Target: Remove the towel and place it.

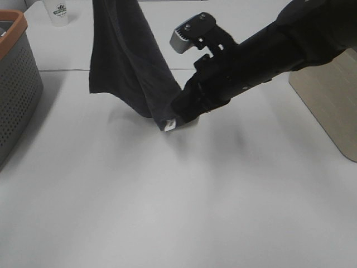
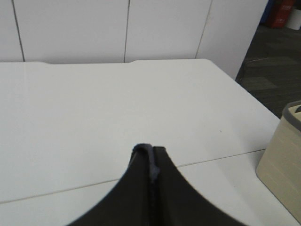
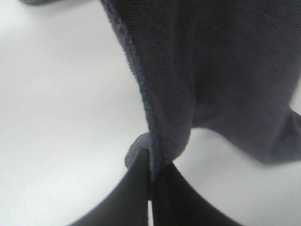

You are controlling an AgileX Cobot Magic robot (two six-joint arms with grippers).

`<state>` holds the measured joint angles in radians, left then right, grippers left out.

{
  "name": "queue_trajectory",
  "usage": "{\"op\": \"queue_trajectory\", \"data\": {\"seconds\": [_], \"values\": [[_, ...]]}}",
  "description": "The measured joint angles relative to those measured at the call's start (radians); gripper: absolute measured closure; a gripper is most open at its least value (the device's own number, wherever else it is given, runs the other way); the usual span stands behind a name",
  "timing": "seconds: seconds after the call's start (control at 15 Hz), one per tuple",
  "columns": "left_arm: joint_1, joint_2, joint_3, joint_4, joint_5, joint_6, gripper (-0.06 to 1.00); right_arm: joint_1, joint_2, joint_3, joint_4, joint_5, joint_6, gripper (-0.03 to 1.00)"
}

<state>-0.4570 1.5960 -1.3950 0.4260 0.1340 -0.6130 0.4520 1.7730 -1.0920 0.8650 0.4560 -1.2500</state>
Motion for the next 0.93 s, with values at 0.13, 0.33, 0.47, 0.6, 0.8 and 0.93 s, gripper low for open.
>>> {"op": "queue_trajectory", "data": {"seconds": [0.13,0.33,0.47,0.6,0.8,0.93], "values": [[0.016,0.000,-0.018,-0.036,0.062,-0.005,0.94,-0.038,-0.052,0.000,-0.222,0.033,0.143,0.95],[0.069,0.003,-0.030,-0.160,0.144,-0.057,0.94,-0.112,-0.122,-0.050,-0.537,0.131,0.307,0.95],[0.093,0.004,-0.030,-0.202,0.149,-0.072,0.94,-0.114,-0.139,-0.117,-0.677,0.151,0.348,0.95],[0.106,0.025,-0.034,-0.212,0.119,-0.073,0.94,-0.118,-0.143,-0.277,-0.865,0.180,0.404,0.95],[0.113,0.099,-0.034,-0.253,0.007,-0.078,0.94,-0.119,-0.125,-0.437,-1.006,0.187,0.405,0.95],[0.117,0.139,-0.034,-0.286,-0.117,-0.078,0.94,-0.119,-0.081,-0.522,-1.058,0.186,0.406,0.95]]}}
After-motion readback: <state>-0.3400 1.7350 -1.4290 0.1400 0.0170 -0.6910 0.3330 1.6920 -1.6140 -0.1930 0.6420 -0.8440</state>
